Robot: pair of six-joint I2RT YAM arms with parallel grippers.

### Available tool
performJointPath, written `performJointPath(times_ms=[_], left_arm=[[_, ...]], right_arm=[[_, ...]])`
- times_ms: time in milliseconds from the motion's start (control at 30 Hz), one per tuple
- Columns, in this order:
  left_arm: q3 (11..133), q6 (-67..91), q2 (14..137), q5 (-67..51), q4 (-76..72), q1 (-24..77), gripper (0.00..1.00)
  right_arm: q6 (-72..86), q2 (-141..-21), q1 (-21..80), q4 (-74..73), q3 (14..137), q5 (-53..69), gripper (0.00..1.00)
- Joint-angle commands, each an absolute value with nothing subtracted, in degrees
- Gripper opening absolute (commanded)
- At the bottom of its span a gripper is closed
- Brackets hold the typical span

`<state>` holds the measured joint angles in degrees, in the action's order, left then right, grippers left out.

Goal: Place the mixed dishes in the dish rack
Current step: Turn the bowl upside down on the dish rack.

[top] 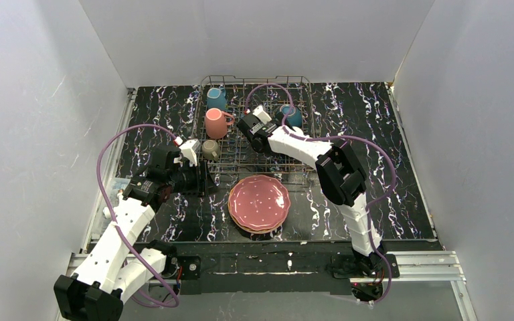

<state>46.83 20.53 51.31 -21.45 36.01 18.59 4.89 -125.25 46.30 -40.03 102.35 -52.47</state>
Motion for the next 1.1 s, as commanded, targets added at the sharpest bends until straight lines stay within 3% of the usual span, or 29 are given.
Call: performJointPath(times_ms=[0,1067], left_arm=[[46.6,19.6,50.9,-22.2,35.9,18.5,0.45],[46.5,19.5,50.4,-21.6,36.4,18.5,0.45]], right_arm=[[7.2,-124.9,46.6,-41.1,105.3,-53.6,0.99],[11.2,-112.7,47.2,-43.0,102.2,-47.8,0.98]])
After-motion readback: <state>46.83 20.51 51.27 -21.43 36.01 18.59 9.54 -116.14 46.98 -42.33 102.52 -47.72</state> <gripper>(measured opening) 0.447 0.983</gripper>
